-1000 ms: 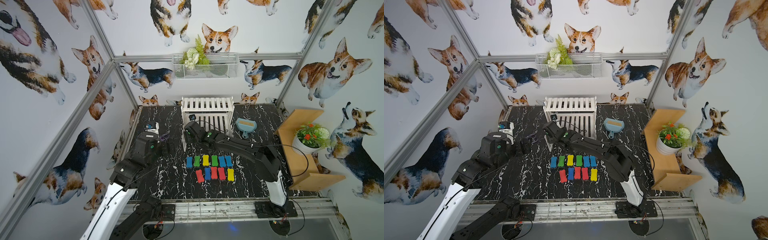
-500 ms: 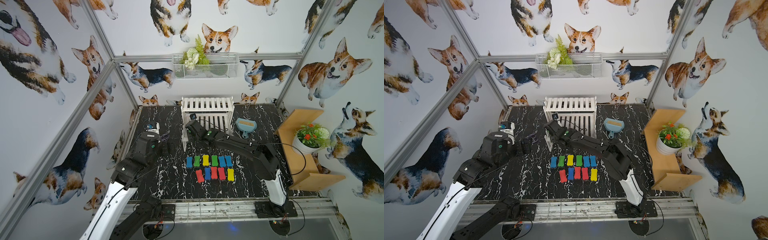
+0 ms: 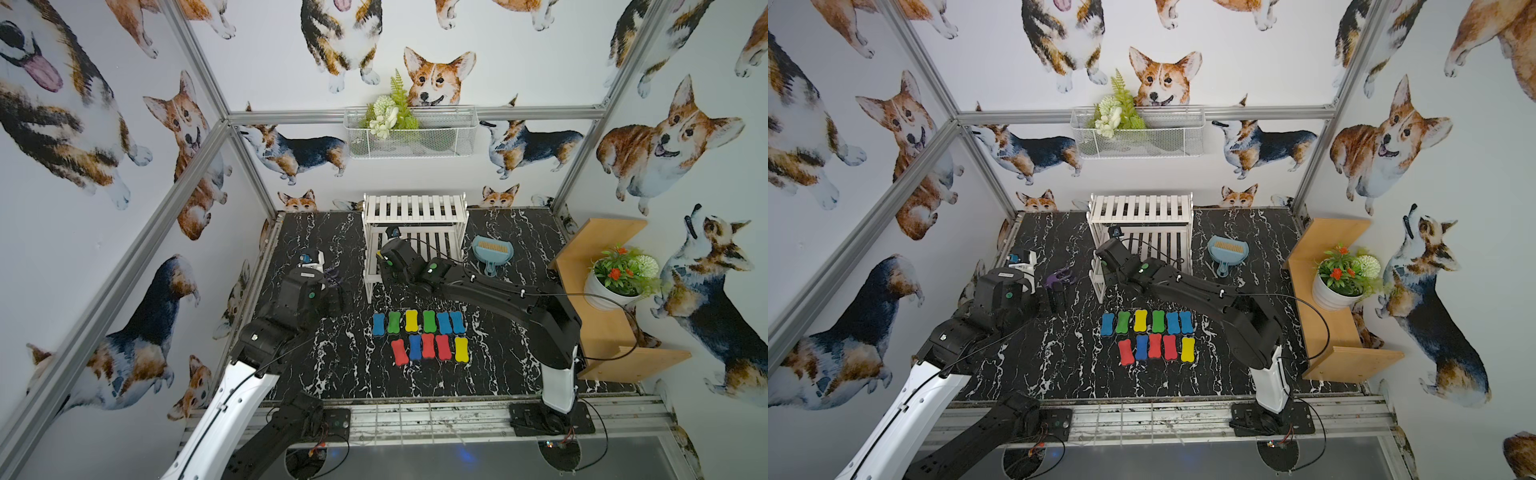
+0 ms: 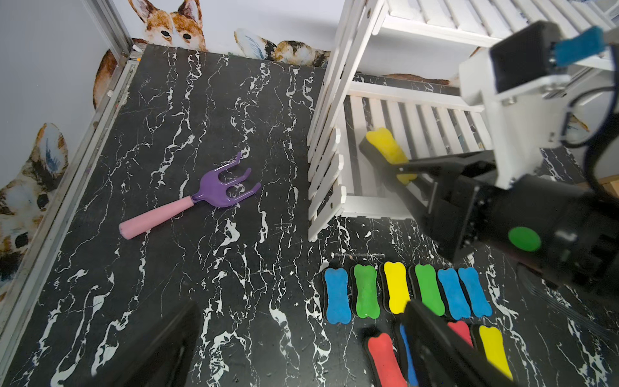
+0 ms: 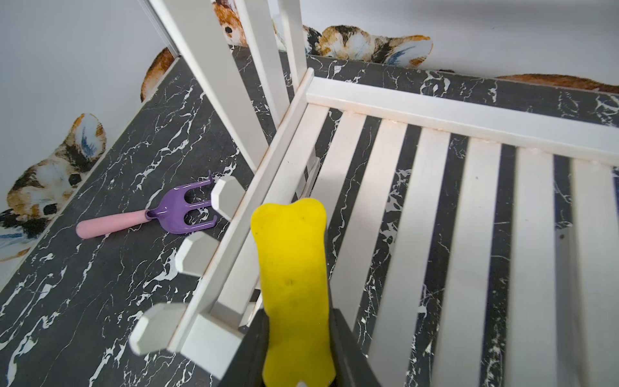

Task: Remove the whiteboard erasers from the shelf
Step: Pick up the whiteboard eraser from the shelf.

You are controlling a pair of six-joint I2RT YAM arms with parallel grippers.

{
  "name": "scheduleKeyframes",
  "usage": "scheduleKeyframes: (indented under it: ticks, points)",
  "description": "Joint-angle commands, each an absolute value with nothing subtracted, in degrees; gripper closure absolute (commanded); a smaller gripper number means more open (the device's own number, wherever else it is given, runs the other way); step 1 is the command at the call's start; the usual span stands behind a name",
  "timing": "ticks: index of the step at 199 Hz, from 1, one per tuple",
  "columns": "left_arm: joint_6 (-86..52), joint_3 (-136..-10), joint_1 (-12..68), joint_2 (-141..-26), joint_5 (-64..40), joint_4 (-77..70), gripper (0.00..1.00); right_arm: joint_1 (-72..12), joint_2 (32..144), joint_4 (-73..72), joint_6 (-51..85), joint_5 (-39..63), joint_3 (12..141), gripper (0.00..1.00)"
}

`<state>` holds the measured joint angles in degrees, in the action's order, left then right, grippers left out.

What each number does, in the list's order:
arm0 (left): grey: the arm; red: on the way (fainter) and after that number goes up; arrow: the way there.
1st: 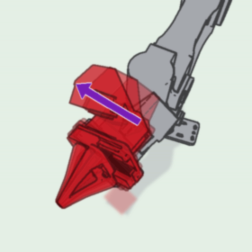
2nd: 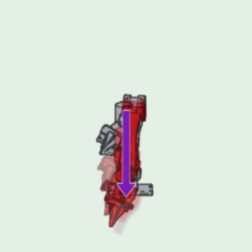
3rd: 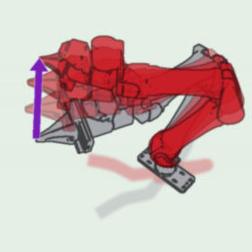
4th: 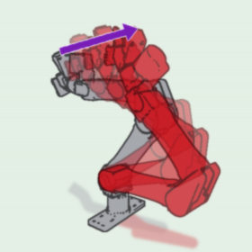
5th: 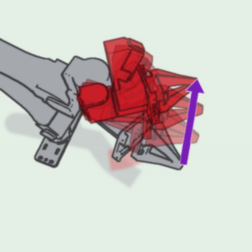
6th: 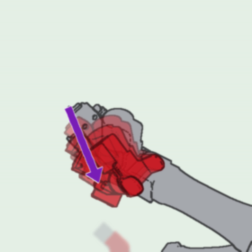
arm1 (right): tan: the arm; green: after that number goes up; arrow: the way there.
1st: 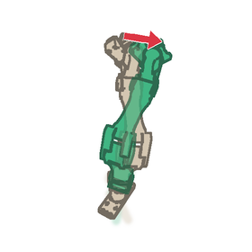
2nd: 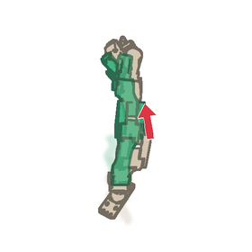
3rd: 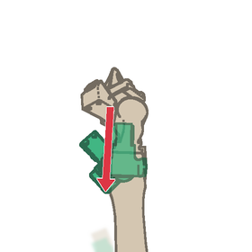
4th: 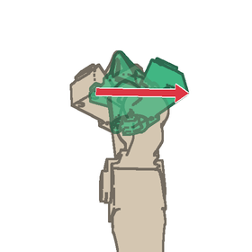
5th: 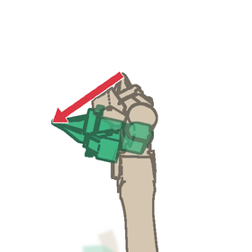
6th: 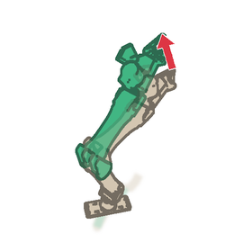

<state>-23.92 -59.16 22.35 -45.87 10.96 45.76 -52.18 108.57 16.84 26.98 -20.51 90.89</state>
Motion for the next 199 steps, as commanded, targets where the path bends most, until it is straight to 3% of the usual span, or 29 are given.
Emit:
scheduleKeyframes:
  ticks: [1,64,82,93,100,119,156,199]
  points:
    - [-25.83,-58.43,21.97,-45.55,7.51,42.75,0.01,-53.25,103.9,14.02,29.95,-20.17,87.02,0.78]
    - [-41.88,-44.86,20.55,-39.53,-11.51,21.74,0.01,-63.43,92.99,6.86,33.51,-20.02,75.72,0.79]
    - [-44.06,-43.14,19.91,-38.3,-13.17,18.94,0.2,-65.19,92.55,5.69,34.58,-20.47,75.32,0.79]
    - [-44.72,-42.73,19.64,-37.56,-13.11,18.39,0.38,-66.19,92.38,5.12,34.54,-21.07,75.32,0.79]
    - [-44.99,-42.63,19.51,-37.31,-13.1,18.34,0.42,-66.6,92.25,4.81,34.83,-21.38,75.24,0.79]
    - [-45.67,-42.88,19.03,-37.57,-12.53,19.34,0.42,-67.04,91.53,3.44,35.84,-21.45,74.57,0.8]
    - [-47.1,-42.19,18.2,-37.57,-12.83,18.9,0.29,-67.29,89.29,0.95,36.3,-22.99,73.0,0.81]
    - [-47.92,-42.81,16.56,-38.74,-15.12,16.95,0.32,-67.85,87.8,-2.06,35.99,-21.08,71.48,0.82]
